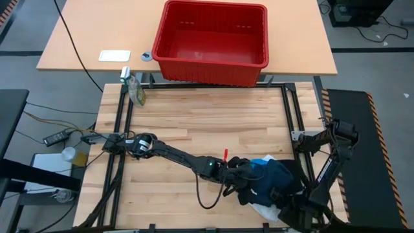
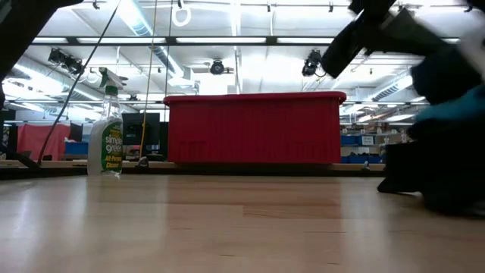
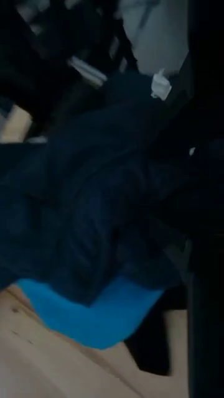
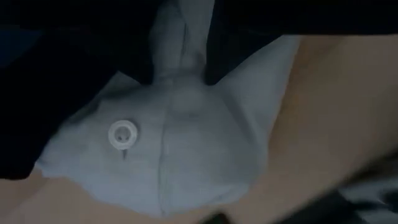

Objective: Fold laundry
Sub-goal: Put the stacked clothes into the red bin

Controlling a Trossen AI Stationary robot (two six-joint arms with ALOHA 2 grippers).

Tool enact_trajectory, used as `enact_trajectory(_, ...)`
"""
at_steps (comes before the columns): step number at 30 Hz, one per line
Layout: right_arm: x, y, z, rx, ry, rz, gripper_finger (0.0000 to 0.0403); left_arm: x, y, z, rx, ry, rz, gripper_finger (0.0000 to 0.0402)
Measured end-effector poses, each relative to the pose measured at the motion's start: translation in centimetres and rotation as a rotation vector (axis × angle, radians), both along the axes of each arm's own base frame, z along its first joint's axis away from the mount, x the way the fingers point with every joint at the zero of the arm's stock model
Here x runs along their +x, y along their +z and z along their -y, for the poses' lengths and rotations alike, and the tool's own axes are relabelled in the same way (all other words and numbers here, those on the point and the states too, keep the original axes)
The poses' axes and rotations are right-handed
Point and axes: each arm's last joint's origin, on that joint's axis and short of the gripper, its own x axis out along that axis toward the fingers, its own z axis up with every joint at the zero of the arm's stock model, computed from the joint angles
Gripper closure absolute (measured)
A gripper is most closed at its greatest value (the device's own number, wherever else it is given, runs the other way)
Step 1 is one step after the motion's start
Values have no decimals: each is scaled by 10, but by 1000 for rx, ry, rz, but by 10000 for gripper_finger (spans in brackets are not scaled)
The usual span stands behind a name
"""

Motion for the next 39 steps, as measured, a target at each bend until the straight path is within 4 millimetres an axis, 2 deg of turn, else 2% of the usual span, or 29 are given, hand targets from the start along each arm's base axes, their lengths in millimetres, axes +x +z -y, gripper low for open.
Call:
enact_trajectory(5,4,-12,15,-30,-15,5,241,-3,-8,-11,37,18,-98,244)
enact_trajectory(12,19,-11,34,-46,-22,26,241,-9,11,-20,125,-25,-97,244)
enact_trajectory(18,30,-14,56,-62,-13,37,241,-14,7,-42,183,5,-220,244)
enact_trajectory(28,45,-11,104,-40,-36,58,241,-9,5,-76,292,-10,-253,244)
enact_trajectory(39,50,-10,164,-45,-75,97,241,-5,5,-140,344,-76,-315,244)
